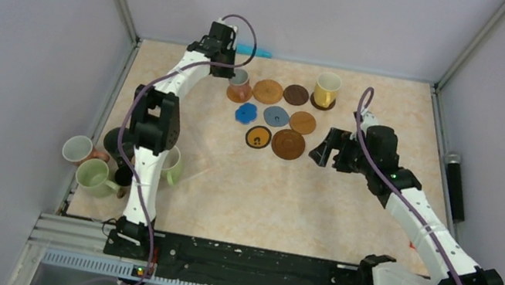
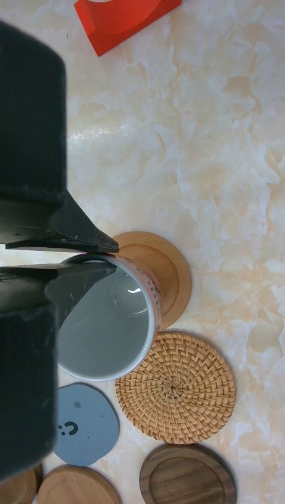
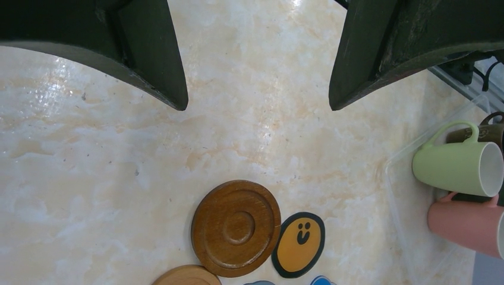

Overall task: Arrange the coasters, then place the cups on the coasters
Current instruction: Place the cup on the coaster.

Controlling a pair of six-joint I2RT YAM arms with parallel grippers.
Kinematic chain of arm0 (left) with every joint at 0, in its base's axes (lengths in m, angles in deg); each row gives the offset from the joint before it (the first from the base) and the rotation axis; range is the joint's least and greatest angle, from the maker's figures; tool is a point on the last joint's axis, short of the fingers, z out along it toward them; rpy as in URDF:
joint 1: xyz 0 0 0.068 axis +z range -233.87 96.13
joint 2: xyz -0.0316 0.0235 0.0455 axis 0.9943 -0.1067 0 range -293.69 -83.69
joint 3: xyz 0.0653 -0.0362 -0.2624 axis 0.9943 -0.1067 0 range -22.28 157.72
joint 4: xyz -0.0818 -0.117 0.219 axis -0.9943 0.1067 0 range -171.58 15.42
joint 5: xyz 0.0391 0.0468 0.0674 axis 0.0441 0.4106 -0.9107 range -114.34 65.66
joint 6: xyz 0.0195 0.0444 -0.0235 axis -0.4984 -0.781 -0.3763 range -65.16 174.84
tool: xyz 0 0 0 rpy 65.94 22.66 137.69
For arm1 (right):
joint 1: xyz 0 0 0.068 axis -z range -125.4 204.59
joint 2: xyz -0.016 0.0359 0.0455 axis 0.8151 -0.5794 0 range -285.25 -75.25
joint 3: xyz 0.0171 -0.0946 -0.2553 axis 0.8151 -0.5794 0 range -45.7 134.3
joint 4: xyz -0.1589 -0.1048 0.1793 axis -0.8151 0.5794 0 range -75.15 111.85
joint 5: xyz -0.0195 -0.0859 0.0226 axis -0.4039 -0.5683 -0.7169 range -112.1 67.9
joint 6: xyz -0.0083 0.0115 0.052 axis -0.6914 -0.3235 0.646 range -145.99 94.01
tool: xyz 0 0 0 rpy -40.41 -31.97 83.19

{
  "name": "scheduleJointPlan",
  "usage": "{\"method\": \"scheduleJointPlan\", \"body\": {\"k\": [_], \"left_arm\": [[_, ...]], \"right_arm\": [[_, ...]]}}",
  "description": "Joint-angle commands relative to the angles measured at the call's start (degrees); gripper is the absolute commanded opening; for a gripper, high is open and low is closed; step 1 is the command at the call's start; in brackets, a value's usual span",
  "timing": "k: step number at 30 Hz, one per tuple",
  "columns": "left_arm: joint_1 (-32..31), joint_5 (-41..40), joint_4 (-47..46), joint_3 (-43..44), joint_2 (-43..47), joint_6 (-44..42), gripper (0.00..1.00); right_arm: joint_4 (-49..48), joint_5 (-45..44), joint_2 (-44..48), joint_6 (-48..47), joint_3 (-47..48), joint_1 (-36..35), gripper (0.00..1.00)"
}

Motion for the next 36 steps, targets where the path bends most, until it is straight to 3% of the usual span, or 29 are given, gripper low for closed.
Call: {"method": "scheduleJointPlan", "body": {"k": [1,8,14,16,25,29,36], "left_arm": [[-0.01,-0.43,-2.88,2.62,0.16,-0.87,0.18],[-0.01,-0.39,-1.64,2.62,2.03,-0.98,0.43],[-0.01,-0.29,1.06,2.21,6.09,-0.16,0.54],[-0.01,-0.39,1.95,1.29,8.27,0.13,0.62],[0.08,-13.43,4.73,-10.85,22.62,2.93,0.85],[0.16,-21.67,4.72,-18.97,30.64,6.39,0.87],[1.38,-31.66,4.25,-33.7,44.19,12.49,0.77]], "right_arm": [[-1.17,-0.79,0.04,-1.11,2.8,-0.44,0.87],[-1.28,-0.39,0.11,-0.88,2.47,-0.46,0.88],[-1.12,-0.24,0.9,-0.49,2.27,-0.47,0.88],[-0.77,0.03,1.37,-0.26,2.36,-0.45,0.88],[-1.44,0.42,2.55,0.63,1.4,-0.46,0.87],[-1.48,0.66,3.15,0.73,1.14,-0.42,0.88],[-1.55,1.65,3.94,0.68,0.94,-0.43,0.87]]}}
